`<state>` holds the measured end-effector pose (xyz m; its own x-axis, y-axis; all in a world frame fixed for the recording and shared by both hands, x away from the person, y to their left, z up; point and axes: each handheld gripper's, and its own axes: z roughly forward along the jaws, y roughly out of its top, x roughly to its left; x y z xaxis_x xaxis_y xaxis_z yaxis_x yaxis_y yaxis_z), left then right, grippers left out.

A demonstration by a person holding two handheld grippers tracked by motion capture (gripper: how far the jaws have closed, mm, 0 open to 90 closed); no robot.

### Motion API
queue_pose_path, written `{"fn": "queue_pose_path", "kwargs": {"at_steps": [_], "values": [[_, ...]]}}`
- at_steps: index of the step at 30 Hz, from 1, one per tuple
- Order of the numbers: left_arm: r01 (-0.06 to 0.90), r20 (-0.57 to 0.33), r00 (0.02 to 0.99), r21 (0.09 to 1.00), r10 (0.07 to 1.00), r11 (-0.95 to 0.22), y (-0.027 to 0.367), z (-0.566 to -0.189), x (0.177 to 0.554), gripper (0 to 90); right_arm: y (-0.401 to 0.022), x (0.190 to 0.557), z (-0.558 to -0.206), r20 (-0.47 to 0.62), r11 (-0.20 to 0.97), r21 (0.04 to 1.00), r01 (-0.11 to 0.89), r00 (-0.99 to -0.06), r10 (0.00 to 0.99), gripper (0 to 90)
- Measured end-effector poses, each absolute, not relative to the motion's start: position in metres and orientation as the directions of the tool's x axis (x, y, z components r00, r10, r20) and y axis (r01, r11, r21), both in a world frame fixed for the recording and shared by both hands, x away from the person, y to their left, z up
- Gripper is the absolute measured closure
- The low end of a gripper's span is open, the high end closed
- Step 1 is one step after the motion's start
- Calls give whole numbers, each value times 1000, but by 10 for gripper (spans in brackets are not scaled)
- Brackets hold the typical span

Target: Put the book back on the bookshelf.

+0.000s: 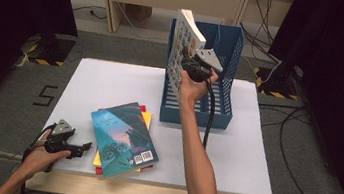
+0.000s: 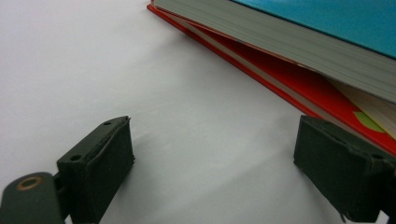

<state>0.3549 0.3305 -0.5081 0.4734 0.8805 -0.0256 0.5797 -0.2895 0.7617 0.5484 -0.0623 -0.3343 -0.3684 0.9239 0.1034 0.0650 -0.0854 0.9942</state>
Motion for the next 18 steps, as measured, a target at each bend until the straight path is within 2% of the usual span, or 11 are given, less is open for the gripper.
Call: {"fn": "queue_pose_path", "kwargs": {"at_steps": [18], "values": [[580,-25,473,762,881,-289,330,-508,355,107,-44,562,-365,122,-99,992,84,-339,933,739]]}}
